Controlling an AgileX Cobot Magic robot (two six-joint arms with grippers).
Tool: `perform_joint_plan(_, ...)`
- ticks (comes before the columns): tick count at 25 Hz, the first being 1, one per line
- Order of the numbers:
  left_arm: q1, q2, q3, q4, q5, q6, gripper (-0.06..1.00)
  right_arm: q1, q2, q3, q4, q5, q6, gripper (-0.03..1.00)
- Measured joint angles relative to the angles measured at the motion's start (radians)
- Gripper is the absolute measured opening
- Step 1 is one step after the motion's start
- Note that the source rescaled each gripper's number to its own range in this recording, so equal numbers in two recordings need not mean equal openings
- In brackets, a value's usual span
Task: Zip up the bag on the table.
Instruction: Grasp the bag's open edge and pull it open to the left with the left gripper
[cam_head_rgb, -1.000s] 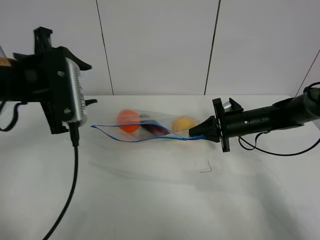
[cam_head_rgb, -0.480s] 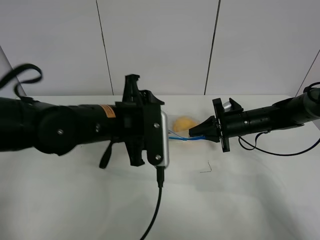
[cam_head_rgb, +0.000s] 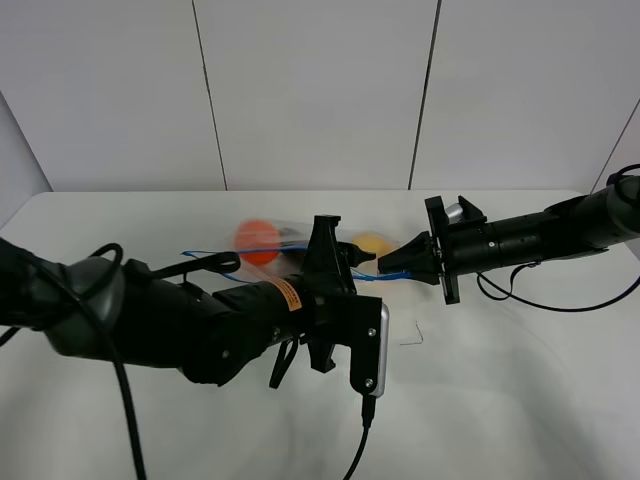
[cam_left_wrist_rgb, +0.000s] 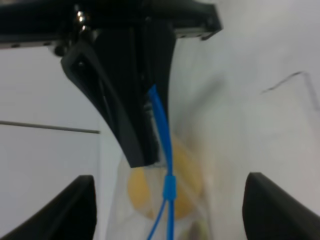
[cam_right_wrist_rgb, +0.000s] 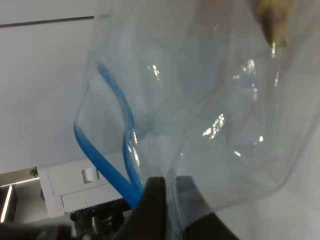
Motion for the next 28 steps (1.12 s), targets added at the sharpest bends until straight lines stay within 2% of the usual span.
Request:
perform_joint_plan(7, 0.000, 0.114, 0.000, 0.004, -0.255, 0.000, 0.91, 0.000, 0.000, 0.000, 0.000, 0.000, 0.000, 0.00)
perform_joint_plan(15, 0.000, 0.150, 0.000, 0.004, -0.289, 0.000, 0.90, 0.000, 0.000, 0.000, 0.000, 0.000, 0.000, 0.00)
perform_joint_plan(17, 0.000, 0.152, 0.000, 0.004, -0.289, 0.000, 0.84, 0.000, 0.000, 0.000, 0.000, 0.000, 0.000, 0.00)
perform_joint_plan(20, 0.000, 0.152, 0.000, 0.008, -0.289, 0.000, 0.67, 0.000, 0.000, 0.000, 0.000, 0.000, 0.000, 0.00)
perform_joint_plan(21, 0.000, 0.152, 0.000, 0.008, -0.289, 0.000, 0.67, 0.000, 0.000, 0.000, 0.000, 0.000, 0.000, 0.00)
perform_joint_plan(25, 0.000, 0.152, 0.000, 0.011, -0.289, 0.000, 0.50, 0.000, 0.000, 0.000, 0.000, 0.000, 0.000, 0.00)
perform_joint_plan(28, 0.002, 0.152, 0.000, 0.015, -0.289, 0.000, 0.43, 0.000, 0.000, 0.000, 0.000, 0.000, 0.000, 0.00)
